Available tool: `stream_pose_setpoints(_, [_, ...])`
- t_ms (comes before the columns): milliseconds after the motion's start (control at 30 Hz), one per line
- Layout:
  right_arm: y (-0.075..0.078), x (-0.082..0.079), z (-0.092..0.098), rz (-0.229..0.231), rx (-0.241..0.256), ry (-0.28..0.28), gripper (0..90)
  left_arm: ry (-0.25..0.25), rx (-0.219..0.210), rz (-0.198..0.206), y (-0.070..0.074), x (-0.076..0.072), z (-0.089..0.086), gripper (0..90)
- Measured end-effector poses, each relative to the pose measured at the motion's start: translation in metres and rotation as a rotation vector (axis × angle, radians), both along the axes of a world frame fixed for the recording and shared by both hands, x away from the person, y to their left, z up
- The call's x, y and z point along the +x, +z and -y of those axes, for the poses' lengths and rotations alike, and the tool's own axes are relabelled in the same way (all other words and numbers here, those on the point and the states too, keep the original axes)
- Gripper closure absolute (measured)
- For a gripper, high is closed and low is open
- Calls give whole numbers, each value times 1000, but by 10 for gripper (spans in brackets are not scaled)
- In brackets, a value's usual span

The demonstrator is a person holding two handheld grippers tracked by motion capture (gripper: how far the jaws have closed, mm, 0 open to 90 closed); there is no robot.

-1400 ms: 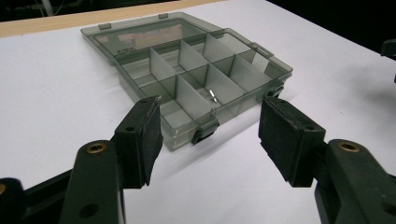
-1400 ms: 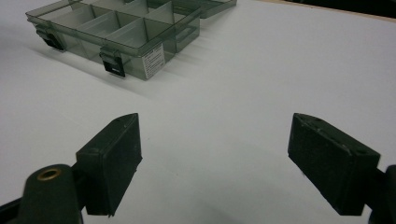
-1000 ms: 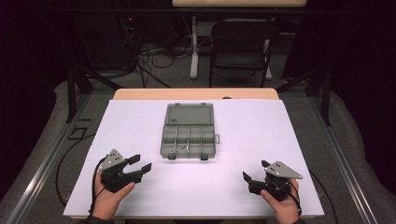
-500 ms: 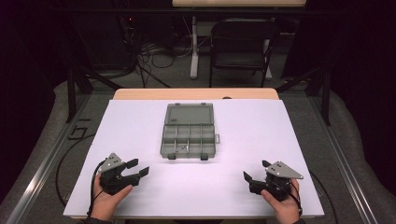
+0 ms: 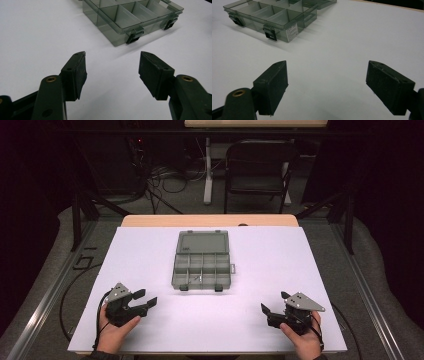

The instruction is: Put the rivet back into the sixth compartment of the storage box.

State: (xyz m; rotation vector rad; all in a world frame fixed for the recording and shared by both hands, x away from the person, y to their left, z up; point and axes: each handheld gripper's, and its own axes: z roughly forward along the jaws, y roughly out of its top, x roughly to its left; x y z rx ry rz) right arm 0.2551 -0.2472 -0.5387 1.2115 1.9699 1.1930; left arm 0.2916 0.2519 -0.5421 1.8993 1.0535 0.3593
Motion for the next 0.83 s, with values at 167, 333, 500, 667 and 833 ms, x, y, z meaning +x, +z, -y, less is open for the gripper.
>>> stream_pose_setpoints(167, [0, 1, 0, 1, -2, 4, 173, -6, 3, -4, -1, 0, 2, 395])
stream_pose_setpoints(333, [-1, 1, 0, -1, 0, 3, 173, -10, 12, -4, -1, 1, 2, 395])
stream_pose_setpoints(500, [-1, 1, 1, -1, 1, 3, 173, -6, 6, -12, -2, 2, 3, 394])
stream_pose_setpoints(667, [-1, 1, 1, -5, -2, 5, 173, 1, 7, -16, -3, 2, 2, 388])
stream_pose_setpoints(833, [-2, 2, 1, -9, 3, -7, 173, 17, 4, -32, -4, 5, 0, 379])
